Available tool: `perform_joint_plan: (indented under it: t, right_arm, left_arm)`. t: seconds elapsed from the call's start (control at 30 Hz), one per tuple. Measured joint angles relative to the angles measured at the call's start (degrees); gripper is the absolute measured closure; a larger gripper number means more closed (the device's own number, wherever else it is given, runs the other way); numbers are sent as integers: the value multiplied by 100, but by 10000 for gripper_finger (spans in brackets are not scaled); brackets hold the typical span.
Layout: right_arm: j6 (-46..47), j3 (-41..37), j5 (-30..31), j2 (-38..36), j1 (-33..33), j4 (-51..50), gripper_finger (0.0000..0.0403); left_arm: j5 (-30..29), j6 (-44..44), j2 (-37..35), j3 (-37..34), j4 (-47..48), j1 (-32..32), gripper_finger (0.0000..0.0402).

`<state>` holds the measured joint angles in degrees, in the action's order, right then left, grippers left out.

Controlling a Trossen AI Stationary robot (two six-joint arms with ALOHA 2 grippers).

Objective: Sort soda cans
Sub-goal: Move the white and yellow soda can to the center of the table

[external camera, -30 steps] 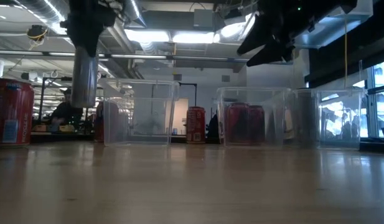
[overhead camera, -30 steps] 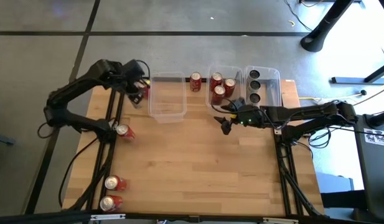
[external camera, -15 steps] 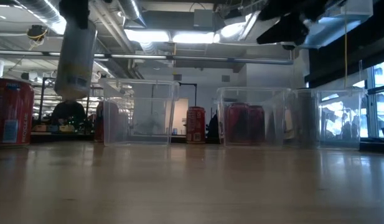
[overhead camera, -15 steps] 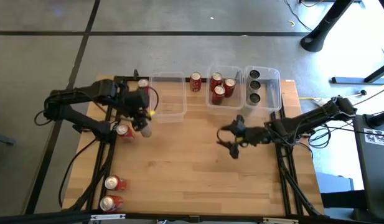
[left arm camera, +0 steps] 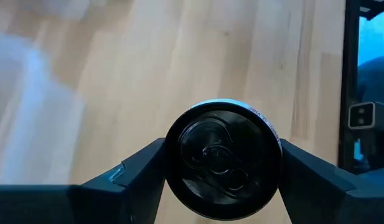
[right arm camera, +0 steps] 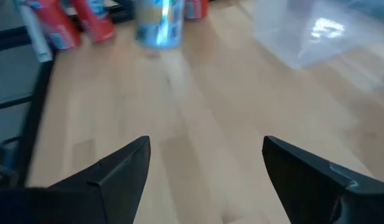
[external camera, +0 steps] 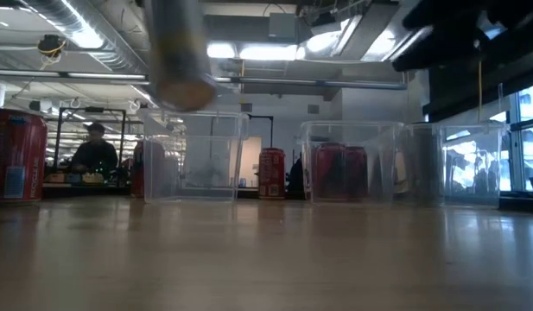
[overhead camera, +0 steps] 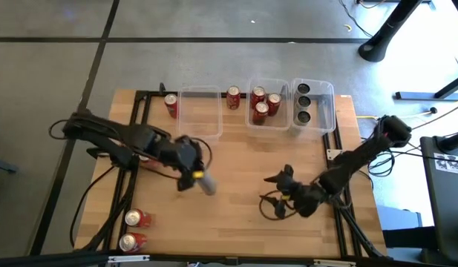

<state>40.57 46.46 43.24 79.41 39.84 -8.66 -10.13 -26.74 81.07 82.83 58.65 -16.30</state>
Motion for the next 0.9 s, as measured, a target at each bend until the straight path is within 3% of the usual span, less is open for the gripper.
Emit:
perform_joint_plan:
  t: [0.13, 0.27, 0.53, 0.9]
  right_arm:
    - [424, 0, 853, 428, 324, 38, 95]
    - [762, 0, 1243, 617, 509, 53, 95]
    - [775, -2, 1334, 1034, 505, 630, 95]
    - [52, -4, 1391, 1737, 465, 2062, 95]
  left_arm:
    - [-33, 288, 635, 0, -772, -146, 153]
    - [-9, 615, 1270, 0, -1425, -206, 153]
    - [11, 836, 2145, 10, -2300, -199, 153]
    - [55, 920, 2221, 4, -2571, -214, 154]
